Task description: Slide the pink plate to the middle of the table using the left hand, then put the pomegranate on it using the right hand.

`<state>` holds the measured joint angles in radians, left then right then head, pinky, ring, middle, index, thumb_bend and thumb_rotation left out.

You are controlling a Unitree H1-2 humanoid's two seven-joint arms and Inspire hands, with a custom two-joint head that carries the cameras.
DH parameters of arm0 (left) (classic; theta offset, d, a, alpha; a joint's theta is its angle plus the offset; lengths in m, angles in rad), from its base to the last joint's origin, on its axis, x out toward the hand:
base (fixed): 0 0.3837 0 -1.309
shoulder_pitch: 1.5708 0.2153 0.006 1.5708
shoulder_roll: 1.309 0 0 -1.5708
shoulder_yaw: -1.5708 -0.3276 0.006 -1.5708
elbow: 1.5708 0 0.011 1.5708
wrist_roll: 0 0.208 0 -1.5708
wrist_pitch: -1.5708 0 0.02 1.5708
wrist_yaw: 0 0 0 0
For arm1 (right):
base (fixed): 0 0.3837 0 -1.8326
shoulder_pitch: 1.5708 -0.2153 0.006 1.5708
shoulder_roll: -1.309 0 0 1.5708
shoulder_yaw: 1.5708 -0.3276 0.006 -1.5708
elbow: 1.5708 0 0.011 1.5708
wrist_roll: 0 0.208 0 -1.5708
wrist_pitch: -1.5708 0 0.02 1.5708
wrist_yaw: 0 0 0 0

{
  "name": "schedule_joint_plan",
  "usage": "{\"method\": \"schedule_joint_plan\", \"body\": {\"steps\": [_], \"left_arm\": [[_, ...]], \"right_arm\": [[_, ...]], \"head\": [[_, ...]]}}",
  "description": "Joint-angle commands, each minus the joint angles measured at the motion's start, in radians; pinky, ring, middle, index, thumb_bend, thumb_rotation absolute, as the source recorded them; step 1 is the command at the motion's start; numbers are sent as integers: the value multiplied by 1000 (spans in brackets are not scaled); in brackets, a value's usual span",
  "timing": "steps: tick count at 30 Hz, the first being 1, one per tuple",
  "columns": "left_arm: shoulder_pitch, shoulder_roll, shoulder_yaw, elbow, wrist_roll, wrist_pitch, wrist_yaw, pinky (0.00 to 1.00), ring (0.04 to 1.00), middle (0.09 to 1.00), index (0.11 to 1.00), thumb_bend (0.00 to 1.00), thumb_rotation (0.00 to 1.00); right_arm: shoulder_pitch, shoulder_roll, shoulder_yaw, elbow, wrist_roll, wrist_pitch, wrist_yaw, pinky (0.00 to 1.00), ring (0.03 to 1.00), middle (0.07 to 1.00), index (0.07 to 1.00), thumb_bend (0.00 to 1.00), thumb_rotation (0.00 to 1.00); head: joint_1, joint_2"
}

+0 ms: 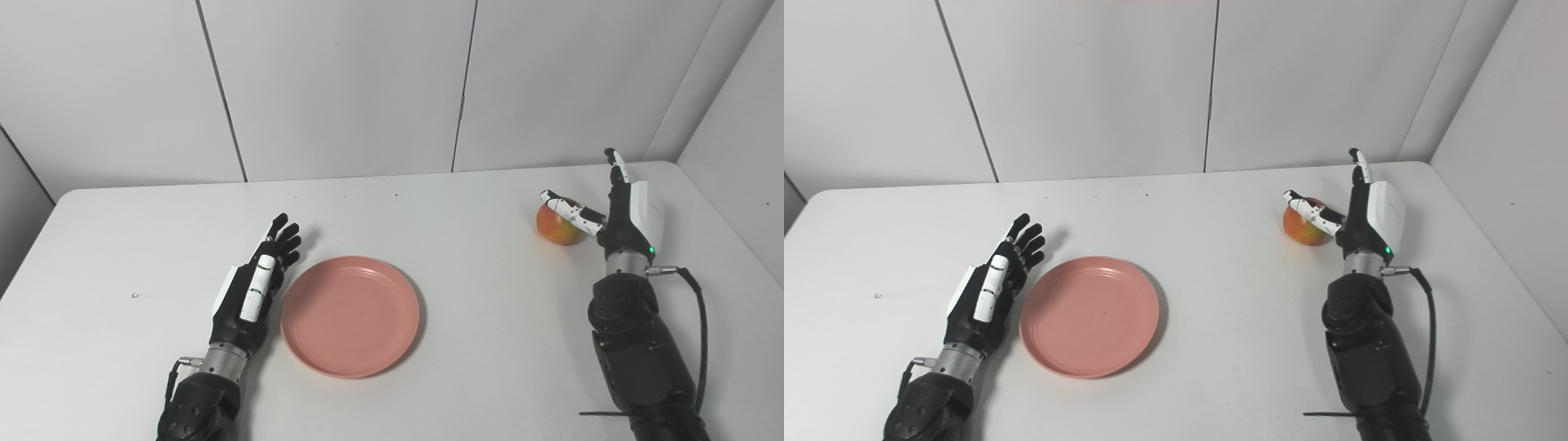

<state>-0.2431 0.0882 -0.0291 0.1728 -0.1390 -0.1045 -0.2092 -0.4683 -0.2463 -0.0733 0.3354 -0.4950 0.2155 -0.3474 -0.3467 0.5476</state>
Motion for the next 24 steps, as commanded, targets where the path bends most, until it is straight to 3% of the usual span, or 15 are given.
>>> {"method": "schedule_joint_plan", "body": {"steps": [1, 18, 24], "left_arm": [[-16, 5, 4, -21, -12, -18, -13, 953, 953, 950, 949, 625, 917], [-12, 13, 3, -31, -15, -3, -17, 960, 958, 955, 953, 613, 913], [-12, 13, 3, -36, -12, 0, -14, 956, 954, 953, 950, 604, 910]], "right_arm": [[-50, -31, 3, -7, 5, 9, 11, 768, 886, 912, 901, 800, 457], [-67, -55, 45, 73, 33, 12, 76, 739, 854, 891, 882, 906, 376], [-62, -44, 35, 81, 67, 16, 83, 681, 810, 856, 843, 886, 246]], "head": [[0, 2], [-3, 5], [-3, 6]]}}
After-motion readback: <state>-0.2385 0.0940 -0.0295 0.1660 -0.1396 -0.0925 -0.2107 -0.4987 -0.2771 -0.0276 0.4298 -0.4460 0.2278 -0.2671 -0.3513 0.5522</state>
